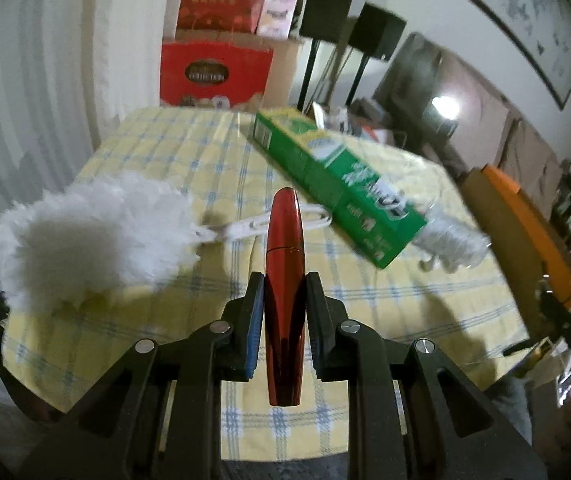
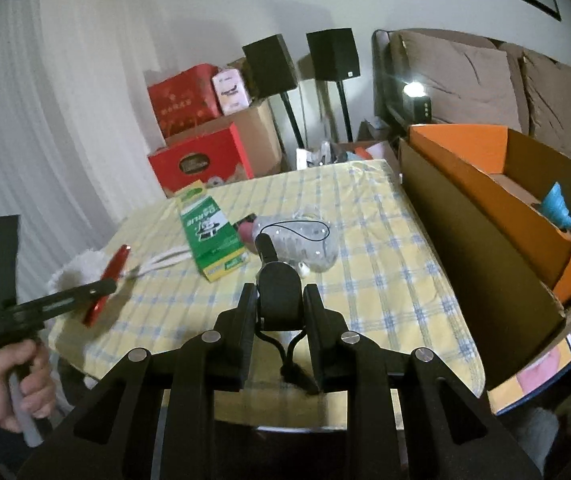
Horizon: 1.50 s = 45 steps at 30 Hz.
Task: Organize objects
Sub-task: 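Lift the red object upright with the left gripper off the table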
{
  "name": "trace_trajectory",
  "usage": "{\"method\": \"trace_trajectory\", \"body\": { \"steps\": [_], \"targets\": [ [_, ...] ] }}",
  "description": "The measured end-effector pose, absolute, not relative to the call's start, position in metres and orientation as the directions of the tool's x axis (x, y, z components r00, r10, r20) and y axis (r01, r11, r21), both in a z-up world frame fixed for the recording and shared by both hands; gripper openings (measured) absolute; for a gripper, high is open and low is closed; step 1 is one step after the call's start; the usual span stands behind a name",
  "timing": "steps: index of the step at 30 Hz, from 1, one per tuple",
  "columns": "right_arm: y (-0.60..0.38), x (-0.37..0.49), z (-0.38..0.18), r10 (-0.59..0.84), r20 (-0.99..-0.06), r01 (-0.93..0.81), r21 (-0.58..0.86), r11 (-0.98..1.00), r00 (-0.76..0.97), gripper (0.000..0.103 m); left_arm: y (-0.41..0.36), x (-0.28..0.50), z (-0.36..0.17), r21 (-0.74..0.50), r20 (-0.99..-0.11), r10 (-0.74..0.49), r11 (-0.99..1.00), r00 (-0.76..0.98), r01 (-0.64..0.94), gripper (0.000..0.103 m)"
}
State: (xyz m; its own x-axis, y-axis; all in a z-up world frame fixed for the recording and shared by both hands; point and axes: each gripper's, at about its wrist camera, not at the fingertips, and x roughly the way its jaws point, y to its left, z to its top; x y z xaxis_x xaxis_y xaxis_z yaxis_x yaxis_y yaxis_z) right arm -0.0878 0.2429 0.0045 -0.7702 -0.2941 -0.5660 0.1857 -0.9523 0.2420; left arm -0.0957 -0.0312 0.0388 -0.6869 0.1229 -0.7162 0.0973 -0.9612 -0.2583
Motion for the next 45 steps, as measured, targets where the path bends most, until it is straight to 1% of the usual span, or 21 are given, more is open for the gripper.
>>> {"method": "trace_trajectory", "body": {
  "steps": [3,5,13,18,22,26,31,36,40,45],
  "targets": [
    [0.238,-0.086,0.010,-0.317,-0.553,0.211,0.248,-0.946,-0.771,0.022,-0.033,-0.085,0.056,-0.247,-0.675,0.101,-0.964,-0.731,0.094,0.018],
    [0.232,-0.084,0.015,-0.324,-0.548,0.226,0.241,-0.944,-0.771,0.022,-0.035,-0.084,0.063,-0.233,-0.674,0.084,-0.967,-0.734,0.103,0.018],
    [0.209,-0.073,0.035,-0.353,-0.526,0.266,0.235,-0.935,-0.774,0.022,-0.039,-0.058,0.085,-0.244,-0.632,0.090,-0.966,-0.770,0.087,0.018],
    [0.194,-0.063,0.064,-0.338,-0.505,0.281,0.188,-0.941,-0.794,0.022,-0.039,-0.039,0.109,-0.225,-0.599,0.077,-0.971,-0.797,0.075,0.018],
    [0.184,-0.056,0.085,-0.348,-0.482,0.297,0.180,-0.938,-0.804,0.022,-0.043,-0.027,0.123,-0.223,-0.577,0.069,-0.972,-0.814,0.076,0.018],
    [0.168,-0.053,0.097,-0.352,-0.476,0.313,0.161,-0.936,-0.806,0.022,-0.056,-0.015,0.135,-0.231,-0.561,0.057,-0.969,-0.826,0.091,0.018],
    [0.151,-0.052,0.108,-0.371,-0.467,0.364,0.109,-0.925,-0.803,0.022,-0.074,-0.009,0.154,-0.246,-0.513,0.020,-0.961,-0.858,0.124,0.018],
    [0.152,-0.060,0.109,-0.431,-0.474,0.430,0.118,-0.895,-0.768,0.022,-0.069,-0.016,0.155,-0.231,-0.507,0.002,-0.964,-0.862,0.134,0.018],
    [0.160,-0.049,0.103,-0.464,-0.467,0.488,0.078,-0.870,-0.753,0.022,-0.047,-0.020,0.147,-0.233,-0.499,0.009,-0.965,-0.867,0.124,0.018],
    [0.192,-0.060,0.093,-0.458,-0.465,0.473,0.093,-0.876,-0.758,0.022,-0.019,-0.046,0.129,-0.251,-0.523,0.027,-0.960,-0.852,0.123,0.018]
  ]
}}
